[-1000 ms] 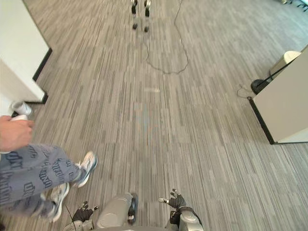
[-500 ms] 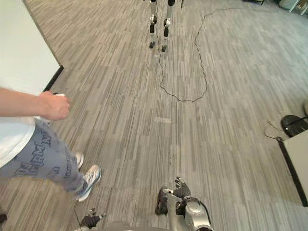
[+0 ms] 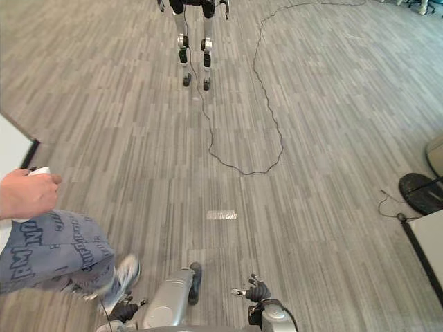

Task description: Organize washtable

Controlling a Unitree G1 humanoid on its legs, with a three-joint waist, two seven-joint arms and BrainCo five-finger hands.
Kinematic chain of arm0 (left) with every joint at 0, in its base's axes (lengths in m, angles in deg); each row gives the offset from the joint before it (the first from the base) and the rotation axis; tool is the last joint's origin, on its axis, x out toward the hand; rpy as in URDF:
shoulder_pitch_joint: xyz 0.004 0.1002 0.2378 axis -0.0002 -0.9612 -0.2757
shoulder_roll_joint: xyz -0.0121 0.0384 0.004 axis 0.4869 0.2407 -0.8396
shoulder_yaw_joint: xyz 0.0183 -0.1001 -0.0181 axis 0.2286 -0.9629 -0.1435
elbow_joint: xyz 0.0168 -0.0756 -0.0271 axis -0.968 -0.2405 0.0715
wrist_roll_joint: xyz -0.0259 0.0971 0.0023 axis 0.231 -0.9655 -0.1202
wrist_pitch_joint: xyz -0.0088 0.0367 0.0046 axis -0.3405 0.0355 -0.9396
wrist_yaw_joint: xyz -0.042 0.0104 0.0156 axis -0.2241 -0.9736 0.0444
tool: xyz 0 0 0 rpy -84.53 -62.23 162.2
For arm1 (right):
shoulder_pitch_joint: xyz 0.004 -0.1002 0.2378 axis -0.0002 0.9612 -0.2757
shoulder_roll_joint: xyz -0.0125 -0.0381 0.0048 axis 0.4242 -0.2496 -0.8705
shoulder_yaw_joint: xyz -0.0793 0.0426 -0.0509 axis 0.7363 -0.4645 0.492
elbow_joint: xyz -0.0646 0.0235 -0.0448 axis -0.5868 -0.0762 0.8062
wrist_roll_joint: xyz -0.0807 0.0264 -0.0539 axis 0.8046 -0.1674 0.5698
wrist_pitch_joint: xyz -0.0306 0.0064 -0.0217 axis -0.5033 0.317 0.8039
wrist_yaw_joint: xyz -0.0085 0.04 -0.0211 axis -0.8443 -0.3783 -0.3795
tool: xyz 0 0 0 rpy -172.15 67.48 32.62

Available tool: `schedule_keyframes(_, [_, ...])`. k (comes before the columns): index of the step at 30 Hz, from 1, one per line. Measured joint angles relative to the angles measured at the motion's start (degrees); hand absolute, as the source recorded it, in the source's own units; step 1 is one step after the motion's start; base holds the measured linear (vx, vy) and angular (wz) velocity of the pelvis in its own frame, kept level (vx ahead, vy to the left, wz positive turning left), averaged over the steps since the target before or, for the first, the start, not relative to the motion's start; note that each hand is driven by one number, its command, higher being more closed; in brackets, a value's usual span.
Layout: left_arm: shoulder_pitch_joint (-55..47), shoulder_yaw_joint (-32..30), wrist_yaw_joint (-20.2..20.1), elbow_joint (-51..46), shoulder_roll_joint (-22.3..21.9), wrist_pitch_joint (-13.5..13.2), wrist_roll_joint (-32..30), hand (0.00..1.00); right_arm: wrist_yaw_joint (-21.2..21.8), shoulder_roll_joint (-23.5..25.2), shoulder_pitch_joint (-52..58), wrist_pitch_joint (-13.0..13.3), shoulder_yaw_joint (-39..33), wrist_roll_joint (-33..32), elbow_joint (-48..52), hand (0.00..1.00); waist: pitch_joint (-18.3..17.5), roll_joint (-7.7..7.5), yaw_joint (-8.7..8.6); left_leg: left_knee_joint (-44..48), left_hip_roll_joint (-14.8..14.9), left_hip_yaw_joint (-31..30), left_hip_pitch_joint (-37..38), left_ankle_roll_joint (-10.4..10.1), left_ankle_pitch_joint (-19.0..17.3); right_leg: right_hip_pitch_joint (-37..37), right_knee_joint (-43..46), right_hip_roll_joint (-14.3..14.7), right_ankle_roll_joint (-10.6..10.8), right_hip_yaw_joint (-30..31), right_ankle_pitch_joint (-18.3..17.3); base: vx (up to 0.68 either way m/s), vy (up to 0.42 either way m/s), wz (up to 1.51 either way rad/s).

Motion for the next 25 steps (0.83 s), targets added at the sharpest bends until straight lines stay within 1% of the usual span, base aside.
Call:
schedule_keyframes(1, [0.04, 0.11, 0.02, 0.48, 0.4, 0.47, 0.16, 0.0, 0.06, 0.09, 0.15, 0.06, -0.12, 0.36, 0.82, 0.0, 0.45, -0.33, -0.76, -0.01, -1.45, -0.03, 4.06, 0.9, -2.53, -3.98, 12.94, -1.61, 0.08, -0.16, 1.65, 0.54, 0.294, 0.12])
schedule_keyframes(2, [-0.03, 0.1, 0.08, 0.78, 0.41, 0.61, 0.17, 0.0, 0.11, 0.0, 0.15, 0.1, -0.11, 0.5, 1.2, 0.0, 0.67, 0.02, -1.22, -0.17, -1.89, -0.12, 6.5, 1.24, -3.74, -5.22, 17.19, -2.28, 0.22, -0.97, 1.43, 0.54, 0.261, 0.19])
schedule_keyframes(3, [-0.29, 0.24, 0.1, 0.87, 0.27, 0.71, 0.16, 0.0, 0.1, -0.1, 0.21, 0.24, -0.09, 0.87, 1.49, 0.0, 1.06, 0.75, -1.59, -0.8, -2.23, -0.34, 10.43, 1.68, -5.25, -6.85, 20.45, -2.8, -0.25, -2.59, 0.56, 0.52, 0.224, 0.16])
schedule_keyframes(4, [-0.48, 0.61, 0.1, 0.91, 0.34, 0.72, 0.11, 0.0, 0.12, -0.11, 0.3, 0.38, 0.26, 1.02, 1.95, 0.0, 0.93, 0.88, -1.79, -2.99, -2.38, -0.19, 14.81, 2.24, -6.18, -9.21, 20.43, -3.15, -0.43, -5.62, -1.37, 0.48, 0.198, 0.22])
schedule_keyframes(5, [-0.4, 0.67, 0.05, 0.93, 0.43, 0.59, 0.02, 0.0, 0.16, -0.12, 0.09, 0.6, 0.68, 1.07, 2.32, 0.0, 0.91, 0.88, -2.32, -5.41, -2.39, -0.39, 18.53, 2.29, -6.73, -12.24, 16.88, -3.02, -0.69, -9.08, -3.47, 0.45, 0.151, 0.2])
schedule_keyframes(6, [-0.37, 0.69, 0.02, 1.02, 0.45, 0.53, 0.01, 0.0, 0.15, -0.15, -0.12, 0.63, 0.68, 1.13, 2.43, 0.0, 0.91, 0.95, -2.47, -6.64, -2.41, -0.54, 20.0, 2.14, -6.93, -13.98, 14.17, -2.79, -0.39, -10.55, -4.06, 0.44, 0.123, 0.14])
schedule_keyframes(7, [-0.28, 0.94, -0.01, 1.38, 0.45, 0.59, -0.02, 0.0, 0.14, -0.5, -0.4, 0.67, 0.89, 1.49, 3.03, 0.0, 0.93, 1.22, -2.58, -9.38, -2.41, -0.86, 22.74, 1.61, -7.24, -17.8, 3.94, -0.96, -0.18, -12.18, -3.87, 0.46, 0.115, 0.04])
schedule_keyframes(8, [-0.29, 1.08, -0.01, 1.4, 0.49, 0.59, -0.12, 0.0, 0.16, -0.78, -0.58, 0.67, 1.17, 1.62, 3.09, 0.0, 0.96, 1.27, -2.64, -10.34, -2.41, -1.04, 23.7, 1.17, -7.49, -18.73, -1.02, 0.06, 0.06, -12.16, -3.18, 0.47, 0.096, 0.14])
schedule_keyframes(9, [-0.25, 1.23, -0.01, 1.44, 0.53, 0.6, -0.57, 0.0, 0.16, -1.26, -0.81, 0.58, 1.45, 1.8, 3.09, 0.0, 1.01, 1.35, -2.69, -11.65, -2.56, -1.61, 25.68, -0.08, -8.26, -19.7, -10.99, 2.25, -0.39, -11.8, 0.12, 0.5, 0.065, 0.23])
schedule_keyframes(10, [-0.29, 1.25, -0.01, 1.44, 0.53, 0.6, -0.76, 0.0, 0.15, -1.34, -0.81, 0.5, 1.45, 2.15, 3.09, 0.0, 1.0, 1.34, -2.68, -12.08, -2.64, -1.8, 26.71, -0.91, -8.86, -19.81, -14.84, 3.11, -0.85, -11.58, 2.12, 0.64, 0.049, 0.52])
schedule_keyframes(11, [-0.28, 1.23, -0.04, 1.42, 0.46, 0.6, -1.19, 0.0, 0.14, -1.27, -0.63, 0.38, 1.44, 2.5, 3.38, 0.0, 0.86, 1.37, -2.75, -11.88, -2.7, -3.14, 28.99, -2.59, -11.04, -19.91, -18.54, 4.7, -3.02, -11.48, 6.66, 0.56, 0.008, 0.56])
schedule_keyframes(12, [-0.29, 1.12, -0.06, 1.39, 0.46, 0.59, -1.23, 0.0, 0.13, -1.11, -0.4, 0.35, 1.42, 2.71, 3.51, 0.0, 0.64, 1.15, -2.8, -11.34, -2.7, -3.78, 29.54, -3.82, -11.94, -19.88, -18.5, 5.18, -4.26, -11.89, 8.26, 0.62, -0.048, 0.92])
schedule_keyframes(13, [-0.16, -0.03, -0.03, 1.16, 0.46, 0.56, -1.38, 0.0, 0.11, -0.68, 0.38, 0.28, 1.37, 2.68, 4.07, 0.0, 0.09, 0.29, -2.98, -7.15, -3.16, -5.19, 28.93, -4.93, -12.69, -19.24, -18.63, 5.12, -7.93, -12.29, 13.89, 0.62, -0.079, 0.91])
schedule_keyframes(14, [0.89, -0.69, 0.04, 1.16, -0.68, 0.76, -1.56, 0.0, 0.08, -0.9, 0.46, 0.15, 1.24, 2.67, 4.91, 0.0, -0.41, 1.75, -3.01, -0.84, -2.06, -5.51, 26.92, -5.02, -12.89, -18.65, -17.31, 5.33, -7.36, -14.26, 12.71, 0.72, -0.091, 0.96])
schedule_keyframes(15, [0.86, -1.08, -0.03, 0.84, -1.96, 0.82, -1.62, 0.0, 0.01, -1.19, 0.92, -0.14, 1.3, 2.66, 5.57, 0.0, -0.98, 3.54, -3.15, 6.47, -0.44, -5.27, 23.4, -6.92, -11.71, -17.46, -18.12, 6.05, -8.07, -15.78, 11.56, 0.58, -0.051, 0.59])
schedule_keyframes(16, [0.7, -2.01, 0.01, 0.71, -3.21, 0.84, -1.62, 0.0, 0.02, -1.62, 1.21, -0.09, 1.67, 2.55, 6.16, 0.0, -1.24, 4.47, -2.93, 16.61, 1.74, -4.14, 18.87, -9.42, -9.09, -14.4, -20.82, 6.79, -7.78, -15.8, 10.46, 0.55, -0.014, 0.27])
schedule_keyframes(17, [0.68, -2.1, -0.03, 0.72, -3.55, 0.83, -1.6, 0.0, 0.02, -1.69, 1.21, -0.24, 1.55, 2.26, 6.06, 0.0, -1.31, 5.07, -2.72, 19.58, 3.26, -2.64, 17.08, -8.77, -9.91, -13.0, -21.7, 7.12, -7.85, -15.66, 10.37, 0.51, 0.01, 0.16])
schedule_keyframes(18, [0.95, -1.93, -0.07, 0.55, -3.44, 0.78, -1.6, 0.0, -0.07, -1.55, 1.23, -0.54, 0.9, 1.94, 5.43, 0.0, -1.27, 5.17, -2.77, 21.19, 5.72, 0.62, 15.2, -7.14, -11.35, -8.67, -24.63, 6.84, -8.06, -15.64, 10.19, 0.55, 0.021, 0.12])
schedule_keyframes(19, [0.73, -1.77, -0.07, 0.11, -3.41, 0.75, -1.58, 0.0, -0.11, -1.71, 1.38, -0.81, 0.74, 1.92, 5.25, 0.0, -0.87, 4.43, -2.65, 19.45, 6.04, 1.17, 14.84, -7.2, -11.9, -6.13, -25.9, 6.21, -8.06, -15.37, 10.19, 0.42, 0.03, 0.15])
schedule_keyframes(20, [0.65, -1.67, -0.07, -0.12, -3.35, 0.63, -1.57, 0.0, -0.16, -1.7, 1.4, -0.95, 0.43, 1.77, 5.06, 0.0, -0.78, 4.27, -2.56, 17.33, 5.88, 1.06, 14.64, -7.38, -12.13, -4.68, -26.54, 5.68, -8.06, -14.94, 10.19, 0.36, 0.086, -0.01])
schedule_keyframes(21, [0.63, -0.96, -0.02, -0.21, -3.05, 0.46, -1.57, 0.0, -0.32, -1.74, 1.21, -1.06, 0.27, 1.01, 4.54, 0.0, -0.8, 4.1, -2.52, 11.79, 4.9, -0.06, 13.92, -7.4, -12.12, -2.99, -27.07, 4.53, -8.05, -14.57, 10.19, 0.28, 0.142, -0.18])
schedule_keyframes(22, [0.6, 0.4, 0.04, -0.25, -2.72, 0.41, -1.56, 0.0, -0.43, -1.76, 0.48, -1.04, 0.18, 0.94, 3.0, 0.0, -0.96, 4.37, -2.59, 0.58, 3.98, -2.77, 13.55, -8.56, -10.85, -2.27, -27.15, 3.9, -7.77, -13.63, 10.09, 0.25, 0.162, -0.27])
schedule_keyframes(23, [0.54, 1.09, 0.04, -0.22, -2.82, 0.43, -1.56, 0.0, -0.51, -1.82, 0.49, -1.05, 0.2, 0.94, 2.66, 0.0, -1.28, 5.03, -2.55, -5.13, 4.6, -3.76, 13.73, -9.04, -7.71, -2.13, -27.36, 4.14, -6.59, -13.27, 10.07, 0.2, 0.199, -0.41])
schedule_keyframes(24, [0.52, 1.61, 0.0, 0.13, -2.94, 0.35, -1.26, 0.0, -0.69, -2.35, 0.48, -1.06, 0.13, 0.78, 2.59, 0.0, -1.57, 6.4, -2.51, -7.98, 5.85, -3.34, 13.1, -6.79, -0.18, -1.75, -27.58, 5.25, -4.18, -12.46, 8.84, 0.21, 0.169, -0.51])
schedule_keyframes(25, [0.8, 1.51, 0.12, 0.88, -1.79, 0.34, -1.06, 0.0, -1.2, -1.25, 0.52, -1.25, 0.0, 0.37, 2.25, 0.0, -1.86, 4.63, -2.56, -8.04, 4.6, -2.32, 14.4, -6.77, -0.6, -0.46, -28.65, 4.01, -2.01, -11.1, 7.9, 0.17, 0.13, -0.41])
